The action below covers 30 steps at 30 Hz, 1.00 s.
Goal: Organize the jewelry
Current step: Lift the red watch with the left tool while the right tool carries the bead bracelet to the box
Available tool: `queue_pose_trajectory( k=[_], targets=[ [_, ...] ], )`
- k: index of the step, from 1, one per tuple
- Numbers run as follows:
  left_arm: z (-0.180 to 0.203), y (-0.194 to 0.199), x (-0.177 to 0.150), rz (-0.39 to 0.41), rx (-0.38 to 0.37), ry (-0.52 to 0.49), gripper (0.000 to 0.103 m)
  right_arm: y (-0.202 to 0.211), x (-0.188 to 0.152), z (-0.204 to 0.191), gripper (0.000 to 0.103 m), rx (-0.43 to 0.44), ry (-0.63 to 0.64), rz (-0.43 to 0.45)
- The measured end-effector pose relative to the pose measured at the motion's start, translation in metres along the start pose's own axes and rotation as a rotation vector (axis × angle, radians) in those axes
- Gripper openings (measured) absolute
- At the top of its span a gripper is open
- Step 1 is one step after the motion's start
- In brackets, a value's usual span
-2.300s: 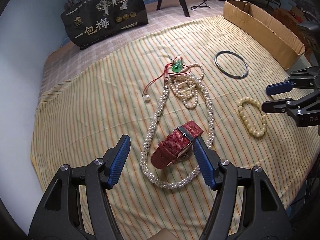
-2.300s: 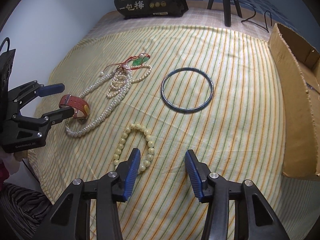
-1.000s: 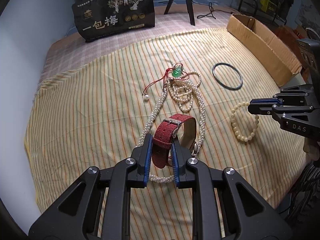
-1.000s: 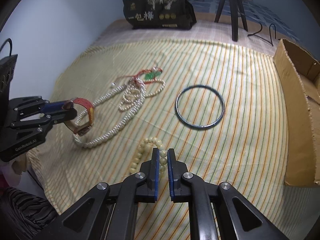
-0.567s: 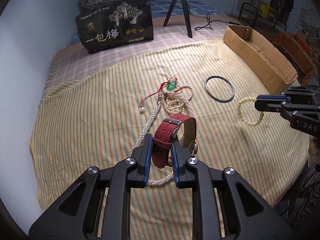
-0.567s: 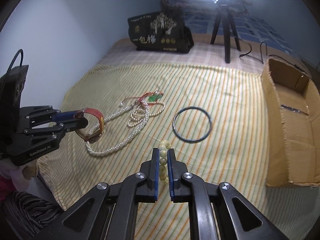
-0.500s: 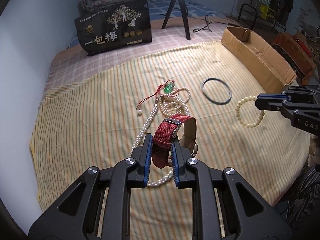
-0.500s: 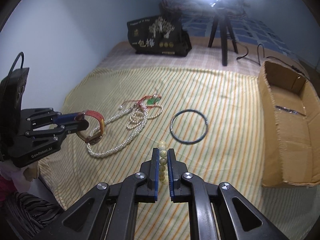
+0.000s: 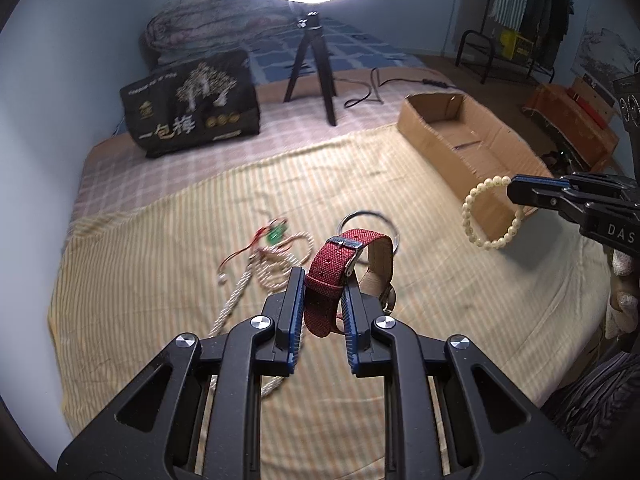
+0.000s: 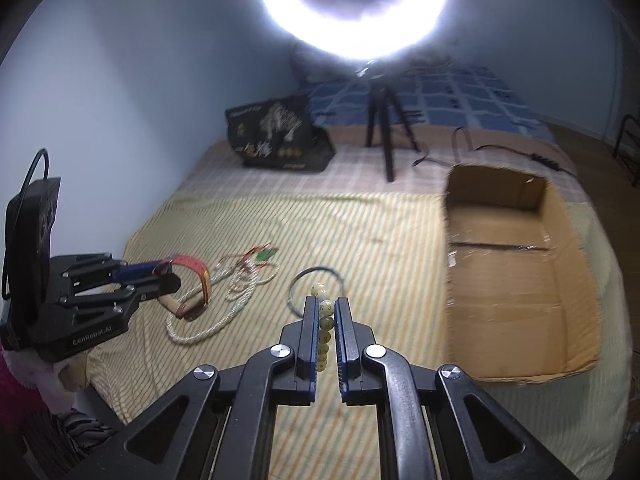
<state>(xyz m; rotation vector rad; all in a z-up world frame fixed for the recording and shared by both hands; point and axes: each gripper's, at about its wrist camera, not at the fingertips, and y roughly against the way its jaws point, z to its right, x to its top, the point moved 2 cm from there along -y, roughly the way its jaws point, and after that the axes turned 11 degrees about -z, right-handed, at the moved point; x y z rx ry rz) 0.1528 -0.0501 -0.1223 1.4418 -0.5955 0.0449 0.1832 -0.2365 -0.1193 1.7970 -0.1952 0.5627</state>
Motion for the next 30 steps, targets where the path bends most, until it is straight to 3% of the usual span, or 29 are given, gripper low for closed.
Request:
queue_pose_trajectory(
  k=[15,30],
  targets=[
    [0.08,0.008,0.045,0.083,-0.075,-0.031,0.016,0.041,0.005,0.1,0.005,-0.126,-0.148,0.077],
    [0.153,-0.027,0.079,0.072,-0.125,-0.085,0.016,0.044,-0.008,0.168,0.005,-0.212,-0.239,0.053]
  ],
)
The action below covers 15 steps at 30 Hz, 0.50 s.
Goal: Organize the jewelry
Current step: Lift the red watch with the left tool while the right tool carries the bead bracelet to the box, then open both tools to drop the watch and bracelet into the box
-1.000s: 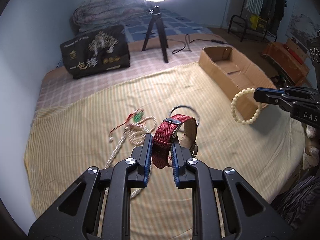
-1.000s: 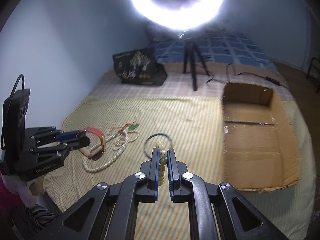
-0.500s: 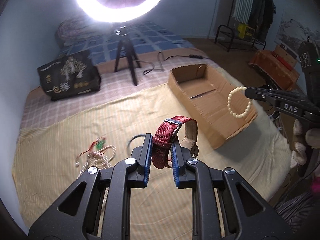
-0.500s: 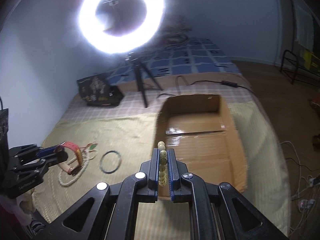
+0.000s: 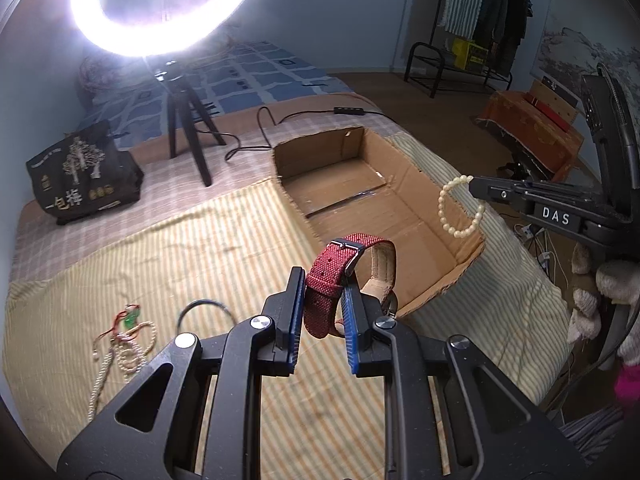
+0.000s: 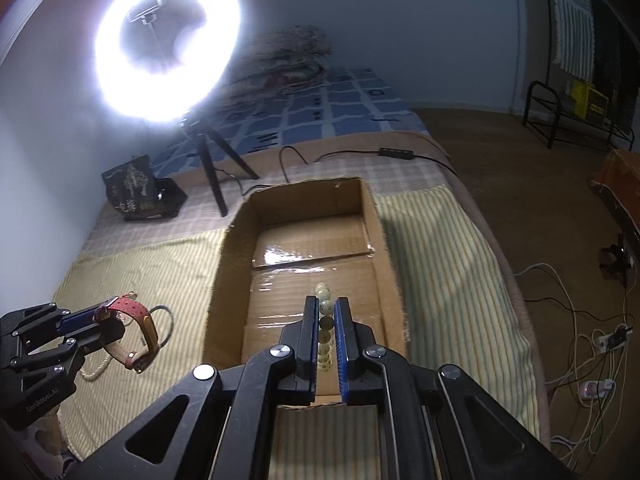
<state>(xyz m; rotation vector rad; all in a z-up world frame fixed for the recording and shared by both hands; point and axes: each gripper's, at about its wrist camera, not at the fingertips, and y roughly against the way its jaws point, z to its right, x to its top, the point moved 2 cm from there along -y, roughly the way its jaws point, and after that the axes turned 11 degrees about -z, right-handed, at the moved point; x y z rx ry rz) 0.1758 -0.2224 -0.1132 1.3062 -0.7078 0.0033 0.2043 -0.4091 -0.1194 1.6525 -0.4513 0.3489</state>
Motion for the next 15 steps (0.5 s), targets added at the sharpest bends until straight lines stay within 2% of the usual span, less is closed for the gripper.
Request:
queue_pose_trajectory(
  k=[11,15],
  targets=[
    [0.019,-0.022,0.016,-0.001,-0.043,0.012,0.017,-0.006,-0.001,0.016,0.006,-0.006,-0.029,-0.018],
    [0.024,-0.022,0.02,0.012,-0.047,0.007,0.017,-0.007,0.001,0.02,0.008,0.016,-0.045,-0.013]
  ],
)
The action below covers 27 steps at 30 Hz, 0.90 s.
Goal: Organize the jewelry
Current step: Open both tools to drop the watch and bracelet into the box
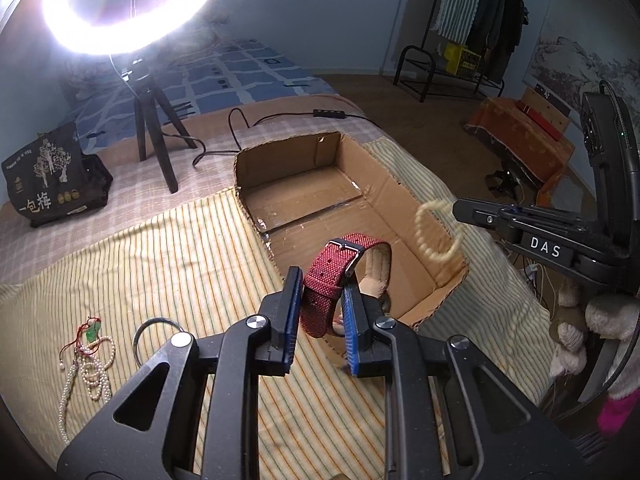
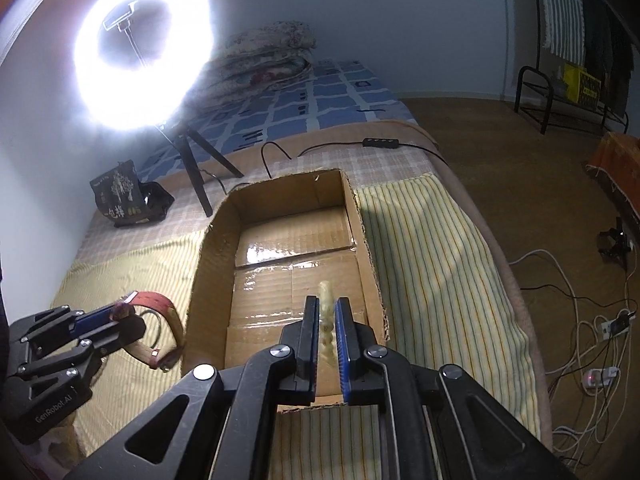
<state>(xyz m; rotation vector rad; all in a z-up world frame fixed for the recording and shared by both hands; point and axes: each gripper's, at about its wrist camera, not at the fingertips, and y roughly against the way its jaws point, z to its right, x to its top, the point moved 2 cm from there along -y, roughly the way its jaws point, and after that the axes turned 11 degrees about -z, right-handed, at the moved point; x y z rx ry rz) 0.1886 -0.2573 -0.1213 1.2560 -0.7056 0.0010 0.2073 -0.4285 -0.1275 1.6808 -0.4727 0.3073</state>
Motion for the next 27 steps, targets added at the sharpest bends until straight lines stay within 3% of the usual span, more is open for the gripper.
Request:
queue_pose_trajectory(
  k=[2,4,5,7,9,11,15,17,23,25,27],
  targets=[
    [0.001,0.0,0.0,0.005,-0.004,-0.005,0.023,0.001,0.0,-0.001,0.025,-0.005,0.0,0.005],
    [0.002,0.0,0.0,0.015,-0.005,-0.004,0.038,0.003,0.0,-0.002,0.03,-0.014,0.002,0.016],
    [0.002,0.001,0.0,0.021,-0.003,-0.003,0.039,0.003,0.0,-0.003,0.03,-0.014,0.002,0.017],
    [0.0,0.003,0.001,0.028,-0.004,0.001,0.04,0.003,0.001,-0.003,0.031,-0.015,0.0,0.017],
    [-0.002,0.005,0.001,0.03,-0.005,0.009,0.04,0.003,0.001,-0.002,0.041,-0.028,-0.003,0.022],
    [-0.004,0.006,0.001,0.028,-0.005,0.013,0.04,0.005,0.001,-0.002,0.059,-0.049,-0.012,0.035],
    [-0.006,0.01,0.0,0.036,0.004,0.01,0.04,0.009,0.003,0.0,0.07,-0.065,-0.021,0.054],
    [-0.006,0.012,-0.001,0.039,0.009,0.006,0.04,0.01,0.004,0.0,0.083,-0.075,-0.026,0.063],
    [-0.009,0.02,-0.005,0.046,0.031,-0.003,0.042,0.013,0.005,-0.003,0.095,-0.108,-0.036,0.081],
    [-0.01,0.024,-0.006,0.058,0.042,-0.005,0.058,0.014,0.005,-0.004,0.1,-0.123,-0.042,0.09],
    [-0.012,0.029,-0.008,0.079,0.056,-0.006,0.067,0.016,0.005,-0.005,0.101,-0.134,-0.056,0.109]
  ],
)
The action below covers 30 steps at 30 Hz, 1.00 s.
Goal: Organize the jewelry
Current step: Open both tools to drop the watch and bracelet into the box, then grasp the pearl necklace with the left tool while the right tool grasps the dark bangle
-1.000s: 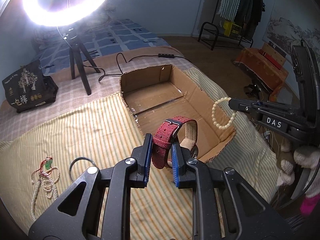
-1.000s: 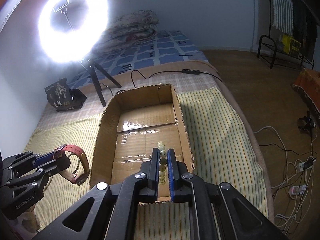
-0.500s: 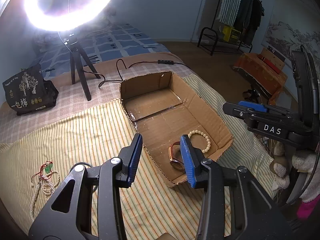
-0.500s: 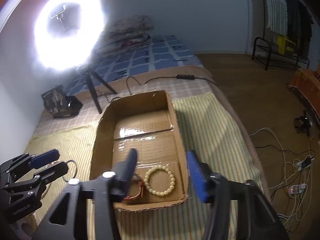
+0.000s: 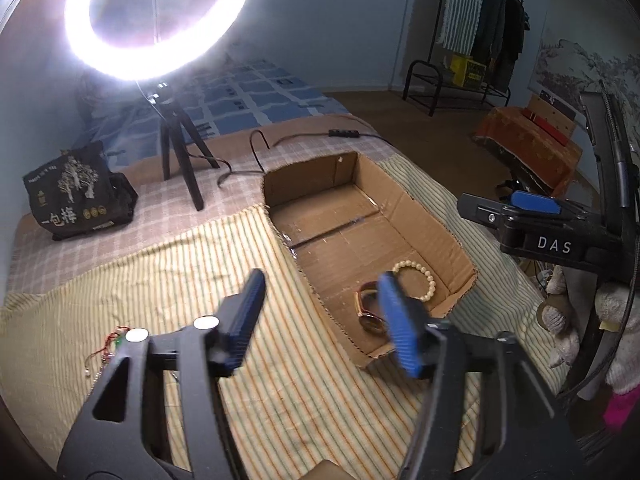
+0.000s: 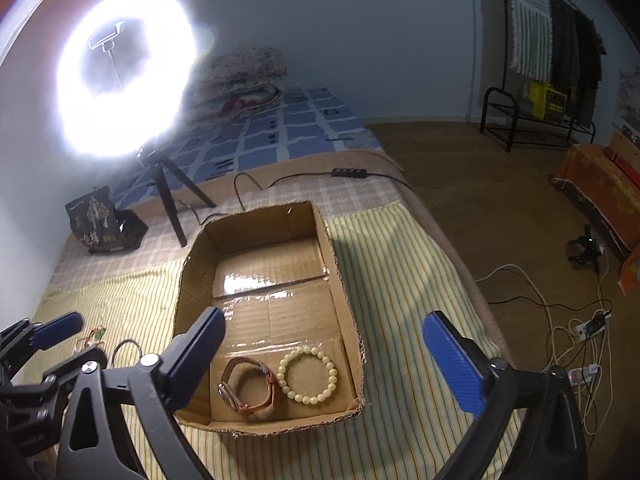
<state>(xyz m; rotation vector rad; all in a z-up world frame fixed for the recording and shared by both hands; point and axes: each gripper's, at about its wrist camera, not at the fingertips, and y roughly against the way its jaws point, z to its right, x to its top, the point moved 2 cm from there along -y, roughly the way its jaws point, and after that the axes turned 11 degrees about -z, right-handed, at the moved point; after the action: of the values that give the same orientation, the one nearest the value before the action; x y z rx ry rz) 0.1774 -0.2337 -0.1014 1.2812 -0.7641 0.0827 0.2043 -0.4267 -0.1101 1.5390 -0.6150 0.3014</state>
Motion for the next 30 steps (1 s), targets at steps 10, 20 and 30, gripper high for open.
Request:
queue_pose_trajectory(
  k=[10,20,30],
  targets=[
    [-0.025,0.014,-0.012,-0.001,0.041,-0.006,0.081,0.005,-0.001,-0.011,0.103,-0.019,-0.006,0.025],
    [-0.083,0.033,-0.032,0.012,0.123,0.019,0.081,0.01,-0.004,-0.047,0.103,-0.005,0.103,0.072],
    [-0.156,0.054,-0.062,-0.021,0.201,0.114,0.081,0.007,-0.005,-0.099,0.103,0.095,0.191,0.076]
  ],
)
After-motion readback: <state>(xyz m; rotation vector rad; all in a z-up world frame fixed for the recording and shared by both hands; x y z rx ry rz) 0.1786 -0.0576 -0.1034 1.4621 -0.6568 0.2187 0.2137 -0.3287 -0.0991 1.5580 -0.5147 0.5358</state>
